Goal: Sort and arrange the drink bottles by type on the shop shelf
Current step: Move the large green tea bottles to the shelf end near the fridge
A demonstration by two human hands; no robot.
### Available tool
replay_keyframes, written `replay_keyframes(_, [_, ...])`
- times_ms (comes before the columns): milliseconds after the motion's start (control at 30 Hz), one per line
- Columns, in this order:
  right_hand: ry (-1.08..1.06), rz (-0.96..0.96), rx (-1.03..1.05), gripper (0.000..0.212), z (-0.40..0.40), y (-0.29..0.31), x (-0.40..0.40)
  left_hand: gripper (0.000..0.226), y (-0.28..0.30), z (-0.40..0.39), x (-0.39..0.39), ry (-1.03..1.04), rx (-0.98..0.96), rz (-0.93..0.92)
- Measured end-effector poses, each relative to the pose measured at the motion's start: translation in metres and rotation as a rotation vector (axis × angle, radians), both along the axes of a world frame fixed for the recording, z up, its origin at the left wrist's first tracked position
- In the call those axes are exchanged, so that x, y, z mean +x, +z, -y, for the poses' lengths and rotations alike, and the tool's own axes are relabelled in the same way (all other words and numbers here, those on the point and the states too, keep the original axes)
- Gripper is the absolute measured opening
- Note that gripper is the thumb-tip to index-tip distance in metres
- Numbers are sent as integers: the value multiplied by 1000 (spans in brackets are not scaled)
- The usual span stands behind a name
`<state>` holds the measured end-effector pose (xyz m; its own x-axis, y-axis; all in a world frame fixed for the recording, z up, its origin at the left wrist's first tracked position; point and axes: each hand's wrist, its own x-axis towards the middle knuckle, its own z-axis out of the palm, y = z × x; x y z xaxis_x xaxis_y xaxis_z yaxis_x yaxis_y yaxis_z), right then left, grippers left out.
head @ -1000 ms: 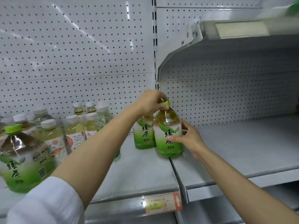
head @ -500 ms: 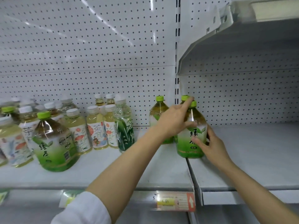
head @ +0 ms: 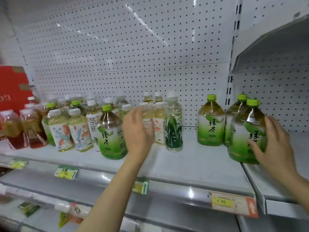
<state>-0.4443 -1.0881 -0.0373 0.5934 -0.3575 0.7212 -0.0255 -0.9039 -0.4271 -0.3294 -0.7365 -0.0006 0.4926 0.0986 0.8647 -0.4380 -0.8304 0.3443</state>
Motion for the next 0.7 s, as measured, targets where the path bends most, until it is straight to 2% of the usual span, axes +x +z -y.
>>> replay_keyframes(100, [-39, 9, 1, 86, 0, -3, 1, 100, -6, -65, 20, 167, -342, -248])
replay_keyframes(167, [-62, 16, 6, 86, -1, -3, 2, 120, -15, -89, 29, 112, -417, -397])
replay_keyframes(233, [-77, 10, 12, 88, -4, -2, 2, 128, -24, -98, 38, 20, -486, -460])
replay_keyframes(333, [-98, -3, 37, 92, -11, -4, 0, 130, -28, -104, 44, -57, -556, -479])
replay_keyframes(500, [-131, 8, 81, 96, -24, -4, 0, 121, -32, -107, 35, -137, -589, -420])
replay_keyframes(700, [-172, 7, 113, 102, -35, -6, 4, 119, -37, -60, -9, -351, -542, -432])
